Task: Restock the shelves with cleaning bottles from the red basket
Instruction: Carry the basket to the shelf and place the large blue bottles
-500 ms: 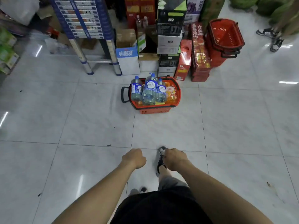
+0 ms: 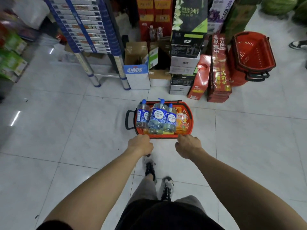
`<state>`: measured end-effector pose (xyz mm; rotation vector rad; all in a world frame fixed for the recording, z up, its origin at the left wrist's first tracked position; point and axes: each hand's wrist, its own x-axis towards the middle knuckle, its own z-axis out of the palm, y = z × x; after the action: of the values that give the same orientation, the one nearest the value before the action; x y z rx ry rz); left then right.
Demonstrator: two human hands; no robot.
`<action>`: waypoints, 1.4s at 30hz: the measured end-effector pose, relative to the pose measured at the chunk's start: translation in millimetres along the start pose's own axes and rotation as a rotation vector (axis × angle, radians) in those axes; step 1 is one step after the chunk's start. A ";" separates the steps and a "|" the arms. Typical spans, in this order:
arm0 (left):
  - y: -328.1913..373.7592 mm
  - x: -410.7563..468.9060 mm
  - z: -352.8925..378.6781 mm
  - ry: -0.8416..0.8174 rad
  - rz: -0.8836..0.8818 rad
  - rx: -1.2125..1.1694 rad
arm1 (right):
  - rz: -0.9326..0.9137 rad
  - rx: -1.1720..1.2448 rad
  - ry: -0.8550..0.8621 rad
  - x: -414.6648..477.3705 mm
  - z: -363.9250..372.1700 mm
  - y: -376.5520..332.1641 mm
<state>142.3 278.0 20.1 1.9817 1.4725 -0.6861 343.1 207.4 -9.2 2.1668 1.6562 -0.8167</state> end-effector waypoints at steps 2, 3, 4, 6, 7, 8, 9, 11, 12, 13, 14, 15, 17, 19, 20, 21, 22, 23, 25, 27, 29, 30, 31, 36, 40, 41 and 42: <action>-5.1 29.0 -14.8 0.003 0.004 -0.016 | 0.013 0.000 0.005 31.4 -12.8 1.3; -8.7 43.6 -22.0 0.001 0.011 -0.031 | 0.019 0.001 -0.001 47.7 -18.3 1.4; -13.2 58.1 -28.8 -0.003 0.019 -0.048 | 0.025 0.006 -0.009 63.4 -22.4 1.5; -25.1 85.4 -40.6 -0.020 0.012 -0.070 | 0.041 0.022 -0.027 90.7 -28.7 0.5; -32.5 98.4 -45.6 -0.032 -0.002 -0.074 | 0.053 0.034 -0.040 102.3 -30.0 0.0; -40.3 111.1 -50.2 -0.045 -0.020 -0.076 | 0.065 0.047 -0.057 112.2 -31.8 -1.1; -47.9 123.8 -53.5 -0.064 -0.041 -0.080 | 0.077 0.059 -0.081 120.8 -33.8 -2.7; -59.1 145.5 -60.3 -0.092 -0.080 -0.085 | 0.098 0.085 -0.110 139.3 -35.2 -3.5; -62.8 156.9 -65.1 -0.099 -0.093 -0.087 | 0.111 0.103 -0.111 150.4 -36.6 -2.4; -66.5 168.9 -69.0 -0.100 -0.101 -0.089 | 0.127 0.116 -0.111 160.6 -38.5 -0.5; -69.1 180.2 -72.9 -0.105 -0.108 -0.093 | 0.144 0.125 -0.113 170.7 -39.8 2.5; -71.0 190.7 -76.4 -0.107 -0.111 -0.103 | 0.162 0.132 -0.115 181.0 -40.5 6.5; -76.5 213.8 -76.1 -0.120 -0.132 -0.146 | 0.208 0.150 -0.117 199.6 -39.9 15.7; -79.4 237.3 -75.1 -0.128 -0.167 -0.203 | 0.270 0.181 -0.108 221.2 -39.6 27.4; -79.7 251.6 -71.6 -0.128 -0.190 -0.233 | 0.301 0.199 -0.100 234.7 -37.7 35.5; -80.8 260.8 -68.1 -0.128 -0.219 -0.268 | 0.335 0.214 -0.097 243.4 -36.1 41.7; -82.3 269.8 -65.1 -0.122 -0.248 -0.311 | 0.370 0.234 -0.097 253.1 -32.4 48.7; -82.6 282.9 -62.3 -0.114 -0.282 -0.357 | 0.409 0.275 -0.100 267.2 -29.4 56.8; -85.8 309.2 -53.3 -0.091 -0.376 -0.478 | 0.490 0.407 -0.103 295.3 -18.3 72.6; -87.1 339.1 -41.8 -0.060 -0.501 -0.604 | 0.579 0.550 -0.091 322.9 -5.6 88.1; -92.7 374.4 -26.5 -0.032 -0.619 -0.702 | 0.669 0.662 -0.070 349.5 10.9 105.1; -97.1 392.6 -16.0 -0.011 -0.687 -0.760 | 0.705 0.709 -0.072 361.8 21.4 114.6; -103.9 410.5 -4.4 0.006 -0.754 -0.841 | 0.739 0.748 -0.085 374.1 33.0 123.5; -101.6 465.8 43.8 -0.004 -0.894 -1.307 | 0.882 0.857 -0.137 425.1 102.8 157.5; -112.4 493.2 77.6 -0.106 -0.862 -1.512 | 0.895 0.937 -0.156 455.1 150.3 168.4; -120.4 500.2 87.1 -0.118 -0.845 -1.553 | 0.882 0.949 -0.133 461.4 157.3 167.6; -128.6 506.5 95.9 -0.106 -0.829 -1.581 | 0.872 0.959 -0.096 466.5 163.1 166.7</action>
<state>144.7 579.2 -417.6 0.1294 1.7837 0.1871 541.8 434.4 -434.8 2.9311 0.0634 -1.5113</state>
